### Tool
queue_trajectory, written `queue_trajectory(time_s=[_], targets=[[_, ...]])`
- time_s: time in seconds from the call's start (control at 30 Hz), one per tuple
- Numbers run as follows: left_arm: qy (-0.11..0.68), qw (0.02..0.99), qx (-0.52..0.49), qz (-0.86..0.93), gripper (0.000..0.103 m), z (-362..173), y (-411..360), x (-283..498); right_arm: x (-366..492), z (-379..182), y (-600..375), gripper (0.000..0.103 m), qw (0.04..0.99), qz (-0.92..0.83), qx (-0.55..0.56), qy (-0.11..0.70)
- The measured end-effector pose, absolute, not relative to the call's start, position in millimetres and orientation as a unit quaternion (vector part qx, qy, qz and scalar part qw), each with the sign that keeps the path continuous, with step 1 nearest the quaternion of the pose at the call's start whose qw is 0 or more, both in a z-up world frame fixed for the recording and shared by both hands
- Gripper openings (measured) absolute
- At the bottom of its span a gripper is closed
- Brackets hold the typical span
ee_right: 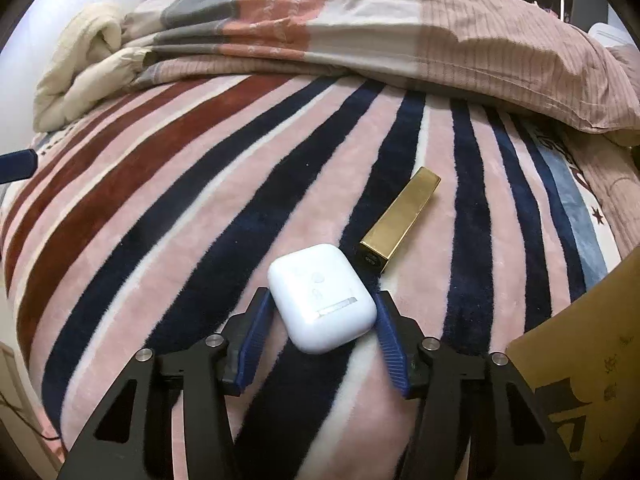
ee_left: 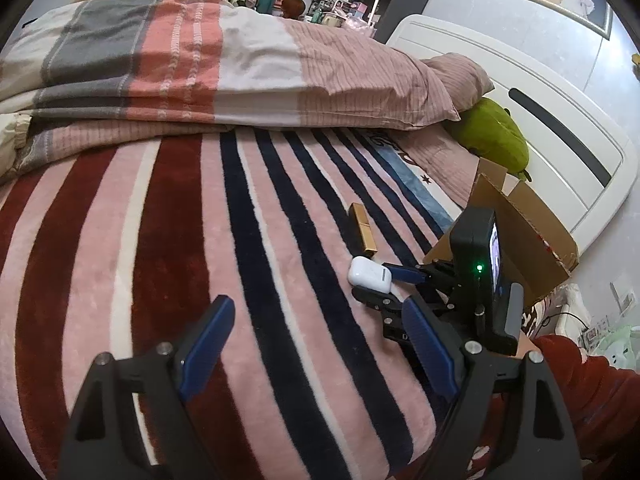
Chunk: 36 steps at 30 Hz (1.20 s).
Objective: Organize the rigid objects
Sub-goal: 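Grasp the white earbud case on the blanket with the right gripper, then carry the earbud case into the cardboard box and release it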
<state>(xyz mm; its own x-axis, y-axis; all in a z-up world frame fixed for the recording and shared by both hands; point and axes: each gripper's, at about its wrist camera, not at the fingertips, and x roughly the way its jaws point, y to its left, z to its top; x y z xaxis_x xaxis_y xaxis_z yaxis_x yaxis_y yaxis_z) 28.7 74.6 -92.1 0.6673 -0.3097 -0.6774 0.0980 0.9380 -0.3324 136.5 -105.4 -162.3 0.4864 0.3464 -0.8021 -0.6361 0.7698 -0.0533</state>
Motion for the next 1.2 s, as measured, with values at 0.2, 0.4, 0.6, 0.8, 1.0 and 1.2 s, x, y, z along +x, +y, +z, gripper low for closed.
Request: queue_trajectory(time_s=[0.2,0.4,0.6,0.8,1.0,1.2], targets=[[0.388,0.901,-0.135,-0.138,0.084,-82,64,34,102,-127,-97,0.046,0.84,0.351,-0.184,0.372],[0.382,0.895,-0.14,-0.181,0.083,-68,43,39,70,-73,-99,0.046,0.835,0.411,-0.163,0.327],[0.364,0.896,-0.131,-0.217,0.071,-41,14,46,50,-28,-111,0.046,0.845,0.429,-0.159,0.278],[0.362,0.893,-0.092,-0.249,0.046,-16,-33,62,54,-11,-146,0.046,0.861,0.406,-0.151,0.267],[0.365,0.887,-0.053,-0.279,0.045,2,-94,87,69,7,-203,0.046,0.881,0.365,-0.141,0.265],[0.38,0.87,-0.028,-0.311,0.045,1,-157,117,91,11,-260,0.046,0.89,0.32,-0.136,0.294]])
